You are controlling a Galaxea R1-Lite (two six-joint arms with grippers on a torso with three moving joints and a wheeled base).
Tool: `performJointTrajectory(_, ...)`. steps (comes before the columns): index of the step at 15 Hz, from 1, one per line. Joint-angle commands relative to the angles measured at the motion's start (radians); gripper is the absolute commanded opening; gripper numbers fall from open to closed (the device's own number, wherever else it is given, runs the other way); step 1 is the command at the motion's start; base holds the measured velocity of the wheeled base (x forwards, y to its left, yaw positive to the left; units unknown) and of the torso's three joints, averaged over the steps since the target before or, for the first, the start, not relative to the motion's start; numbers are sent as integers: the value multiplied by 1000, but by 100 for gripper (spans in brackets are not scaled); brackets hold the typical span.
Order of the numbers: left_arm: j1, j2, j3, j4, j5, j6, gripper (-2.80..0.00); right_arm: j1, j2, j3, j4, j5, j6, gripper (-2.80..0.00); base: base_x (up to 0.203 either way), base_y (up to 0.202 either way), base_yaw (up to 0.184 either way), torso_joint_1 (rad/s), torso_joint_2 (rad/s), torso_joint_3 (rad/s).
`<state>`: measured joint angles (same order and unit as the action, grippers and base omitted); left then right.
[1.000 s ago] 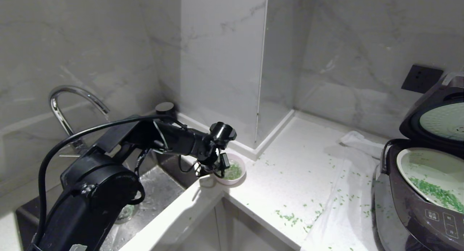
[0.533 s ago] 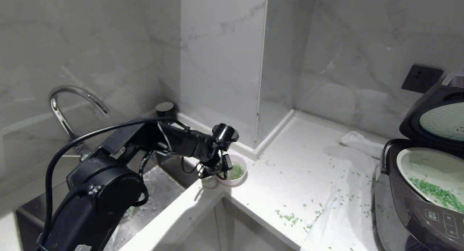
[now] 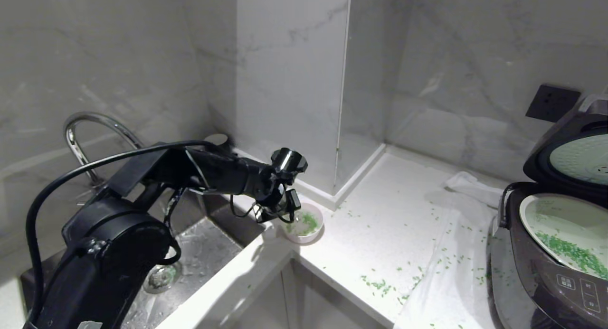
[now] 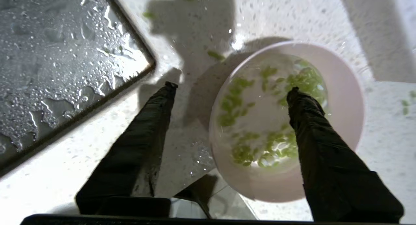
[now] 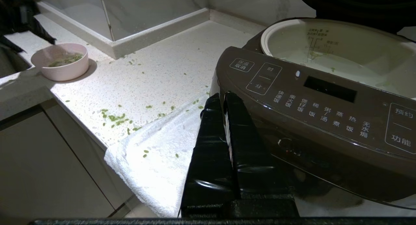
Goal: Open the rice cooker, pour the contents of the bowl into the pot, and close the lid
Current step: Place the bowl on the table, then turn off the tap
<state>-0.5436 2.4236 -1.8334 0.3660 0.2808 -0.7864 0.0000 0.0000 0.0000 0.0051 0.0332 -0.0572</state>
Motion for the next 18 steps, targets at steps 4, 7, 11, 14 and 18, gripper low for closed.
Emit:
performJointTrajectory(4, 111, -234, 153, 62, -10, -6, 0, 0, 0, 2, -1, 1, 0, -280, 0, 0, 0, 0, 0, 0)
performJointTrajectory(7, 249, -389, 323, 55, -116, -1, 0, 0, 0, 2, -1, 1, 0, -280, 0, 0, 0, 0, 0, 0)
performJointTrajectory(11, 483, -466, 493, -37, -205, 48, 0, 0, 0, 2, -1, 1, -1, -280, 0, 0, 0, 0, 0, 0)
performJointTrajectory(14, 623, -476, 547, -57, -213, 100, 0, 0, 0, 2, 0, 1, -1, -280, 0, 0, 0, 0, 0, 0)
performJointTrajectory(18, 771, -445, 551, -70, -230, 172, 0, 0, 0, 2, 1, 1, 0, -280, 0, 0, 0, 0, 0, 0)
